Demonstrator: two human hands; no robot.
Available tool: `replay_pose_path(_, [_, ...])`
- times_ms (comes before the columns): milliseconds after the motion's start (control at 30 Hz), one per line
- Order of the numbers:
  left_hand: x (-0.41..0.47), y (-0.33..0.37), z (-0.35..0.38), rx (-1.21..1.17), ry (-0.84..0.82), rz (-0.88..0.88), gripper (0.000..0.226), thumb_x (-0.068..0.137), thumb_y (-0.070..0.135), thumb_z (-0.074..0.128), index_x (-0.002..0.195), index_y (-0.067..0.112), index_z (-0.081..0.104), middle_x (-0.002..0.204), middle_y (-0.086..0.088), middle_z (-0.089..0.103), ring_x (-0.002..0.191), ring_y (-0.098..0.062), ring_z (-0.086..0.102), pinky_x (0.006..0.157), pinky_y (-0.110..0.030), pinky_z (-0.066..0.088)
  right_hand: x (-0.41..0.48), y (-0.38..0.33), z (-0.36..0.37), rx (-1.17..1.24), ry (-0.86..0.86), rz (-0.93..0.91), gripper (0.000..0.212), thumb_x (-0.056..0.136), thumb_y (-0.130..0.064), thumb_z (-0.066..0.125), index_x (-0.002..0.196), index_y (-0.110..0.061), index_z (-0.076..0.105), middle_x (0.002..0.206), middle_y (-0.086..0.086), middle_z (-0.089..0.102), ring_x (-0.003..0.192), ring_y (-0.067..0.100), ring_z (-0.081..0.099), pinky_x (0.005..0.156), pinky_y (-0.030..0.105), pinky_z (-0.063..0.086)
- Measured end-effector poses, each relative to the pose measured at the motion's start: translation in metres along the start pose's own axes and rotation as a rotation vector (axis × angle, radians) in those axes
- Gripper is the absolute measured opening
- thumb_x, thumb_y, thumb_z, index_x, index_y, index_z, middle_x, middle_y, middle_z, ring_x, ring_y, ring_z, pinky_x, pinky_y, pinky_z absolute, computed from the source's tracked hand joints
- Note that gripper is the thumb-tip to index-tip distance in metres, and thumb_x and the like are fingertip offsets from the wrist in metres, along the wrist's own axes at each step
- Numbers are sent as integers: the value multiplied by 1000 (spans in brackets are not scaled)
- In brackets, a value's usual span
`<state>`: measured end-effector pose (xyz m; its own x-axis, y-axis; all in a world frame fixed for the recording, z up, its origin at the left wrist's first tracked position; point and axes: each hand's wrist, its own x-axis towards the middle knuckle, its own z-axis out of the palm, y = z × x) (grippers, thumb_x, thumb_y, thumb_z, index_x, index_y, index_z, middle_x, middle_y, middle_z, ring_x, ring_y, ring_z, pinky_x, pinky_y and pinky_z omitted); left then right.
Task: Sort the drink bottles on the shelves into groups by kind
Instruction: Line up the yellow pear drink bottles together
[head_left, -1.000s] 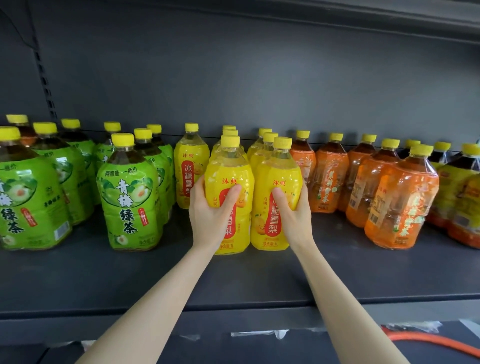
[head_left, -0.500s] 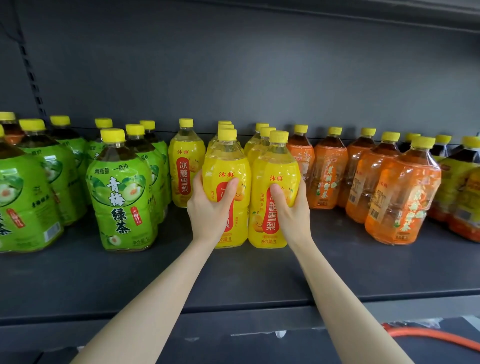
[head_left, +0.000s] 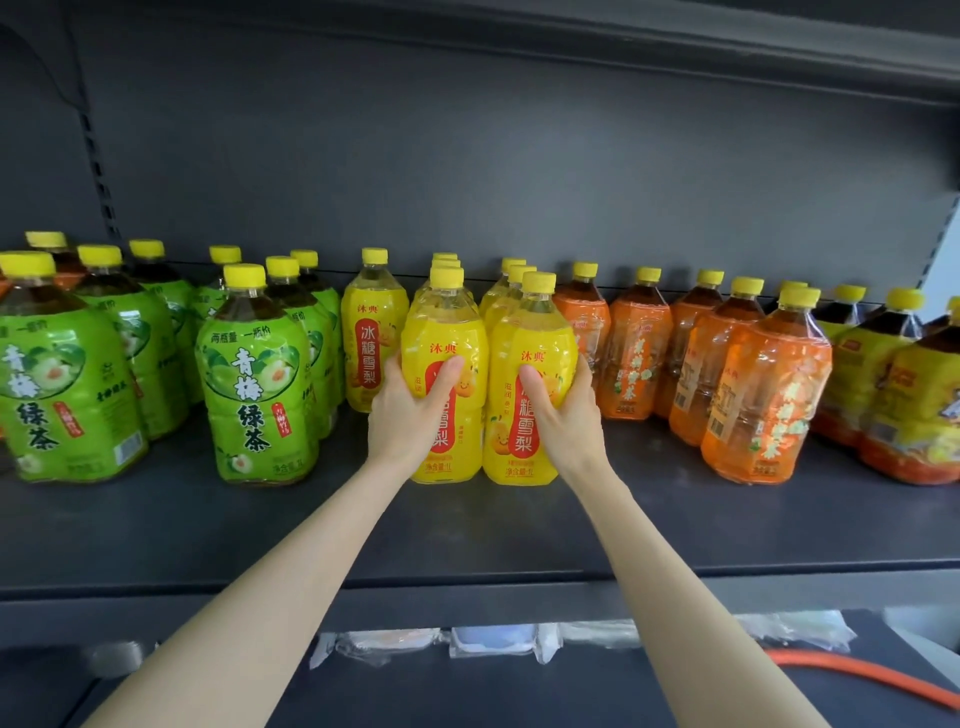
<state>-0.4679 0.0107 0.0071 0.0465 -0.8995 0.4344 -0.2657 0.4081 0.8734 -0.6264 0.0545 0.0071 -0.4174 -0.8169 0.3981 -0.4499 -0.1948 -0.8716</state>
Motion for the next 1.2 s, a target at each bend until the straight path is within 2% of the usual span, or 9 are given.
replay_pose_path(133, [-18, 5, -17, 146, -63, 16, 81, 78, 65, 52, 141, 21, 28, 133, -3, 52, 117, -25, 54, 96, -50, 47, -29, -15, -11, -95, -11, -68, 101, 74, -81, 46, 152, -33, 3, 153, 0, 31, 138, 26, 35, 108, 53, 38])
replay_pose_path(300, [-46, 18, -51, 390, -33, 260, 49, 87, 42, 59, 127, 15, 50, 127, -1, 58, 111, -17, 57, 91, -40, 50, -54, -28, -21, -313, 50, -248, 70, 93, -45, 53, 151, -25, 20, 157, 2, 26, 142, 24, 29, 107, 44, 37])
replay_pose_path(400, [-54, 35, -82, 509, -70, 437, 37, 88, 37, 58, 117, 14, 59, 117, 1, 63, 103, -12, 60, 85, -27, 49, -62, -56, -20, -362, 94, -354, 51, 94, -37, 55, 140, -20, 43, 148, 2, 41, 129, 25, 46, 97, 39, 43])
replay_pose_path(567, [-60, 55, -156, 570, 5, 516, 33, 89, 41, 57, 110, 16, 63, 103, 4, 68, 94, -13, 64, 80, -34, 54, -86, -113, 12, -304, 96, -480, 28, 93, -31, 58, 115, -14, 63, 120, 1, 60, 104, 19, 59, 77, 30, 45])
replay_pose_path(700, [-66, 49, -238, 614, 61, 534, 41, 85, 47, 48, 104, 16, 65, 94, 4, 70, 85, -14, 66, 71, -32, 55, -119, -151, 68, -266, 69, -565, 33, 90, -39, 52, 107, -14, 66, 105, 0, 65, 91, 19, 61, 73, 33, 47])
replay_pose_path(867, [-76, 18, -353, 713, 26, 510, 40, 85, 46, 47, 102, 16, 66, 90, 6, 70, 78, -13, 66, 65, -31, 55, -174, -184, 155, -265, 6, -553, 34, 91, -37, 52, 111, -12, 65, 109, 2, 64, 92, 25, 63, 73, 38, 51])
replay_pose_path(933, [-77, -3, -396, 724, 46, 465, 33, 88, 44, 54, 104, 18, 65, 93, 7, 69, 83, -13, 66, 67, -32, 55, -193, -193, 193, -283, -17, -539, 35, 92, -37, 52, 113, -12, 65, 111, 2, 64, 100, 25, 61, 77, 37, 49])
replay_pose_path(1100, [-74, -44, -474, 791, 30, 390, 44, 84, 47, 45, 113, 19, 62, 110, 7, 66, 100, -17, 62, 80, -33, 48, -225, -219, 277, -331, -97, -532, 31, 95, -32, 55, 119, -14, 62, 112, 0, 62, 82, 21, 58, 69, 33, 46])
replay_pose_path(1200, [-55, -59, -506, 813, 37, 403, 42, 88, 43, 53, 121, 17, 59, 121, 4, 61, 110, -21, 56, 87, -35, 40, -225, -238, 318, -317, -130, -525, 32, 95, -33, 53, 121, -16, 60, 117, 1, 61, 90, 23, 58, 75, 35, 48])
